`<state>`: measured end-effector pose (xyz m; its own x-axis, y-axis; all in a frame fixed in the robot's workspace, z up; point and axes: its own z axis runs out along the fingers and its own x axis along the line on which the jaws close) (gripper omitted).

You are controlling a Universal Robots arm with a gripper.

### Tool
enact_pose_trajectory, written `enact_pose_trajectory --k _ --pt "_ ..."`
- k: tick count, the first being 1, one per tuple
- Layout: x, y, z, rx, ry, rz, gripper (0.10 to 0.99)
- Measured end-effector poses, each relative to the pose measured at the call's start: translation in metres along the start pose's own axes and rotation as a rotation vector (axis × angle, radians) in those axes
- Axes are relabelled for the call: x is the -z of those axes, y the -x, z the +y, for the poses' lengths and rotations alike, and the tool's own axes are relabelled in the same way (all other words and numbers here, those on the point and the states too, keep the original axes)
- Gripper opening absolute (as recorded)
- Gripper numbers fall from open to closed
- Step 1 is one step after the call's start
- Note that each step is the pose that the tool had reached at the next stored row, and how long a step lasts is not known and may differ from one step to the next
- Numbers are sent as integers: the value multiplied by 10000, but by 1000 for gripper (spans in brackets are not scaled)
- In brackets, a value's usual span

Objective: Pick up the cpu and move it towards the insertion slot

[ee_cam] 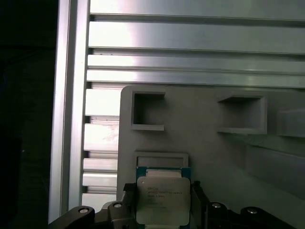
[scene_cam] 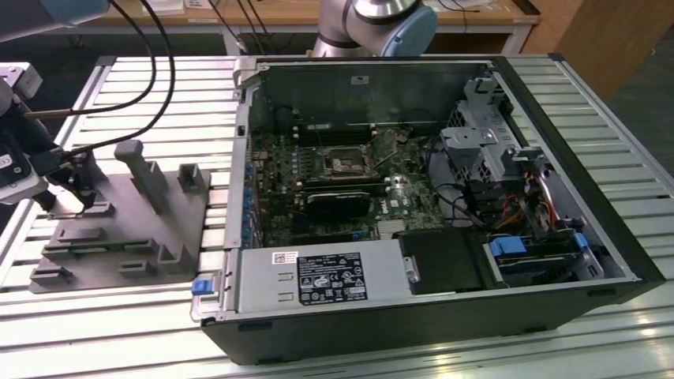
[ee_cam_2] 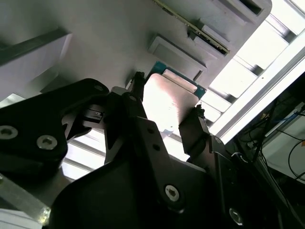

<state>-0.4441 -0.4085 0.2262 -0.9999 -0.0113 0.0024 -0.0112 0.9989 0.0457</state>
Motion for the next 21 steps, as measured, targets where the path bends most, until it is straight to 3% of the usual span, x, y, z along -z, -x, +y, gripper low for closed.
enact_pose_trajectory --k 21 --pt "124 0 6 0 0 -1 545"
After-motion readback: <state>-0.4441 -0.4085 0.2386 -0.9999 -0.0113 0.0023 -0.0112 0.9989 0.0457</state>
